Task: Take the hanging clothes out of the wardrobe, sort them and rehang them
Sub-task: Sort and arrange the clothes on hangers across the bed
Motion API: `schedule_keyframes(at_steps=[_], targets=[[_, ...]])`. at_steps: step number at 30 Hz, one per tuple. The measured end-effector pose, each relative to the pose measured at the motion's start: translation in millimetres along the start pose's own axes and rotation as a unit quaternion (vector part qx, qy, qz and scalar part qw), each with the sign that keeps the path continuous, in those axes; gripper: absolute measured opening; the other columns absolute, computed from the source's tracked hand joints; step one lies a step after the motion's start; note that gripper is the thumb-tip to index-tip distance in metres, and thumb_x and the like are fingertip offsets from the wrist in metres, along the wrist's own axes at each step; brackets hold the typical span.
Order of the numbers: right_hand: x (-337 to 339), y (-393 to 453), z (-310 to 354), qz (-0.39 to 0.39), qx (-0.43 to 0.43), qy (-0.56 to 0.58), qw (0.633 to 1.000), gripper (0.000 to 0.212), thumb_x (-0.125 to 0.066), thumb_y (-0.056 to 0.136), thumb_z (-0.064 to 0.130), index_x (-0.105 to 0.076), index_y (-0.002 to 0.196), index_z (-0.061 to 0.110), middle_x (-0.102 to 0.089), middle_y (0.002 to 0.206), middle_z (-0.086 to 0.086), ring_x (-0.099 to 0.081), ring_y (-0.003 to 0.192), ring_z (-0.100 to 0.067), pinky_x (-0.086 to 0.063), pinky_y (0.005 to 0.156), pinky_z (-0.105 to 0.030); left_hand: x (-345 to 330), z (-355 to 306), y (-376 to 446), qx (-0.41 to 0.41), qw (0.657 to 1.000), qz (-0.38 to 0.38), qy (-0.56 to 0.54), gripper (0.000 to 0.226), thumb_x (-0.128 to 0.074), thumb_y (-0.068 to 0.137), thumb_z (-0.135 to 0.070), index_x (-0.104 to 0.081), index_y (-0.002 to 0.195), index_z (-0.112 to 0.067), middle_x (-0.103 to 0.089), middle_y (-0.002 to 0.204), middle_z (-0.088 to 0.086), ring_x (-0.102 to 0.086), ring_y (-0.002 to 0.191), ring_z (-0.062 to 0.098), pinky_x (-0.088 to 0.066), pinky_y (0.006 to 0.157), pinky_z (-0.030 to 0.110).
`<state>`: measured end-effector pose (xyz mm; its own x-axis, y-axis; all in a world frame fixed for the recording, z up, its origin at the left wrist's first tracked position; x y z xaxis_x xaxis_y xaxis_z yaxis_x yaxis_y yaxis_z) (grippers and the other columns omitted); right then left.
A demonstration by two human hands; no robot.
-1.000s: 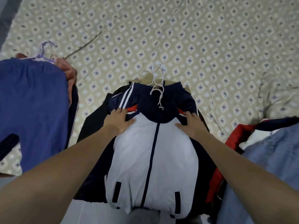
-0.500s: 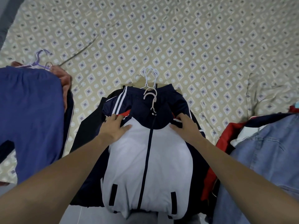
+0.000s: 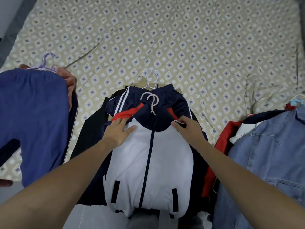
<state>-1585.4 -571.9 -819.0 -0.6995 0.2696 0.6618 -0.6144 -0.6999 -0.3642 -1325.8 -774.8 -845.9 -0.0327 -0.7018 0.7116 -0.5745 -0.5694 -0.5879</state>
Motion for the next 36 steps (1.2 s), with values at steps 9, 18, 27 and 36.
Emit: schedule_keyframes(at_steps=[9, 18, 27, 36], targets=[[87.2, -95.7, 53.1, -0.019, 0.017, 0.052, 0.998, 0.051, -0.072, 0.087, 0.061, -0.051, 0.073, 0.017, -0.048, 0.059, 0.009, -0.045, 0.058, -0.009, -0.034, 0.058, -0.033, 77.0, -48.6, -124.6, -0.042, 0.986, -0.153, -0.045, 0.075, -0.024, 0.089, -0.091, -0.055, 0.093, -0.023, -0.053, 0.089, -0.002, -0.05, 0.091, 0.024, -0.043, 0.082, 0.046], [198.5, -267.9, 56.1, -0.079, 0.068, 0.032, 0.994, 0.053, -0.07, 0.082, 0.07, -0.056, 0.072, 0.02, -0.061, 0.067, 0.006, -0.059, 0.069, -0.014, -0.048, 0.067, -0.038, 84.5, -147.7, -326.6, -0.1, 0.957, -0.27, -0.021, 0.074, -0.028, 0.093, -0.086, -0.048, 0.074, -0.018, -0.055, 0.071, 0.0, -0.051, 0.073, 0.023, -0.046, 0.07, 0.052], [319.8, -430.2, 14.7, -0.153, 0.089, 0.021, 0.984, 0.058, -0.068, 0.08, 0.074, -0.056, 0.067, 0.019, -0.059, 0.059, 0.004, -0.057, 0.06, -0.013, -0.043, 0.057, -0.035, 47.6, -281.2, -488.1, -0.154, 0.933, -0.326, -0.002, 0.073, -0.039, 0.094, -0.08, -0.041, 0.067, -0.012, -0.045, 0.058, 0.003, -0.048, 0.058, 0.023, -0.036, 0.055, 0.042], [408.3, -535.8, -41.8, -0.231, 0.078, 0.015, 0.97, 0.061, -0.067, 0.076, 0.077, -0.053, 0.058, 0.02, -0.054, 0.051, 0.003, -0.053, 0.053, -0.01, -0.036, 0.051, -0.034, 11.0, -373.6, -557.0, -0.199, 0.926, -0.32, 0.022, 0.073, -0.04, 0.09, -0.082, -0.036, 0.063, -0.014, -0.04, 0.053, 0.002, -0.046, 0.052, 0.014, -0.034, 0.053, 0.039]])
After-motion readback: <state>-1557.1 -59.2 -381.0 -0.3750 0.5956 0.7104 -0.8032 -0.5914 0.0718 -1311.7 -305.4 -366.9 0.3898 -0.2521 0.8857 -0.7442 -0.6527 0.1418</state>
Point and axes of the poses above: each hand's wrist, its own y-axis towards the middle knuckle, its own x-axis out of the back of the hand, z = x × y, the point moved 10 cm from there along y, towards the middle knuckle
